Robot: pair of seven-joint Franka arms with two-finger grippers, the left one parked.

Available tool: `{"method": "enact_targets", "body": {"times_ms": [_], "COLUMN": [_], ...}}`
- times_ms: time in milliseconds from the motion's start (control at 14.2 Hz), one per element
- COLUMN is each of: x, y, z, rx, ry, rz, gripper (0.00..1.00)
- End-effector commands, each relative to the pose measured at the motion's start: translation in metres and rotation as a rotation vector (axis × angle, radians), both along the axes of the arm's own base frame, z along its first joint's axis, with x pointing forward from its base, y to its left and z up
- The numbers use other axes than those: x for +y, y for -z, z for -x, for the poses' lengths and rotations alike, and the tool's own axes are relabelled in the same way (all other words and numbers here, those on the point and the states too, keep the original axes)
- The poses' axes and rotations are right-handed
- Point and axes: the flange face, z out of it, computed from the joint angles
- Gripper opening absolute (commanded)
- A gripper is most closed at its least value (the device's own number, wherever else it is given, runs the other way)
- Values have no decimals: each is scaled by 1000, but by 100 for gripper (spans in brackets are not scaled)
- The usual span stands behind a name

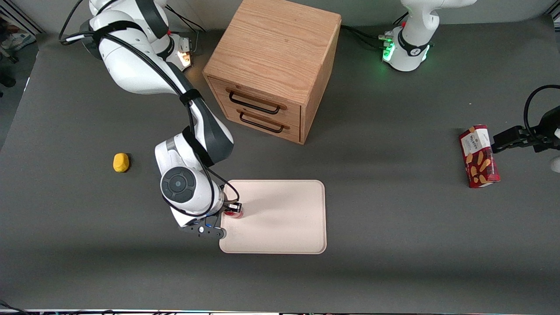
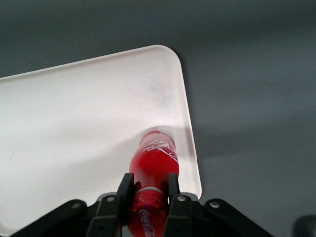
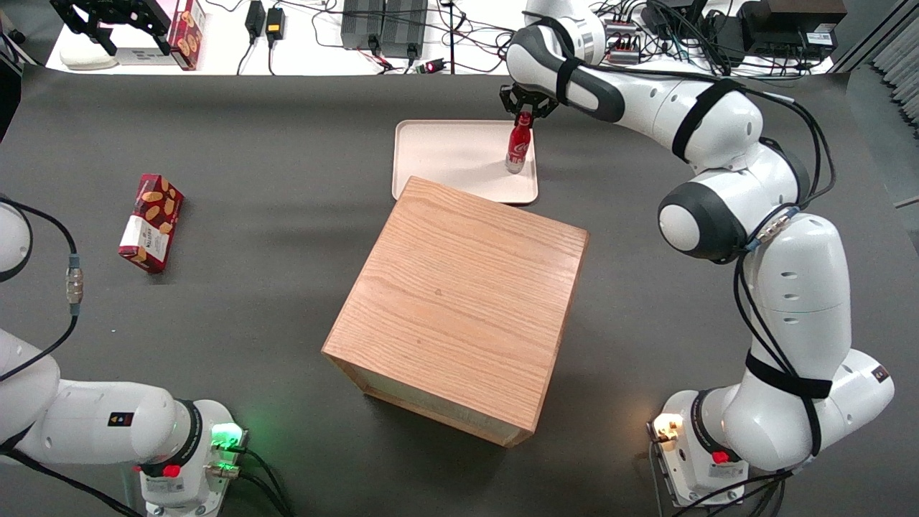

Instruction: Place coke bottle on tray

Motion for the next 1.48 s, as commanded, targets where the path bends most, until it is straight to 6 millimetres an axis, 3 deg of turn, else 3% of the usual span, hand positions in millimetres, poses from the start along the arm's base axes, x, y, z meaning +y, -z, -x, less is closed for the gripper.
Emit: {"method": "enact_targets", "body": {"times_ms": [0,70,141,211,281,351,492,632,843,1124,1195,1405], "x": [-1,-1,-1,-1,-1,-2,-2,-2,-4,-13,-17,-34], "y": [-3,-3,-3,-1,-2,-1,-2,-12,-46,-127,-157,-217], "z": [-1,-1,-1,-1,-1,-2,-2,-1,9,41,56,90], "rx": [-23,-22,-22,-19,-21,-20,-21,-28,-1,60,85,134], "ry": [23,28,31,31,33,34,33,33,31,33,28,16], "rz": [8,7,7,8,7,9,7,6,19,45,54,84], "gripper": [0,0,41,59,84,86,100,100,100,100,100,100]}}
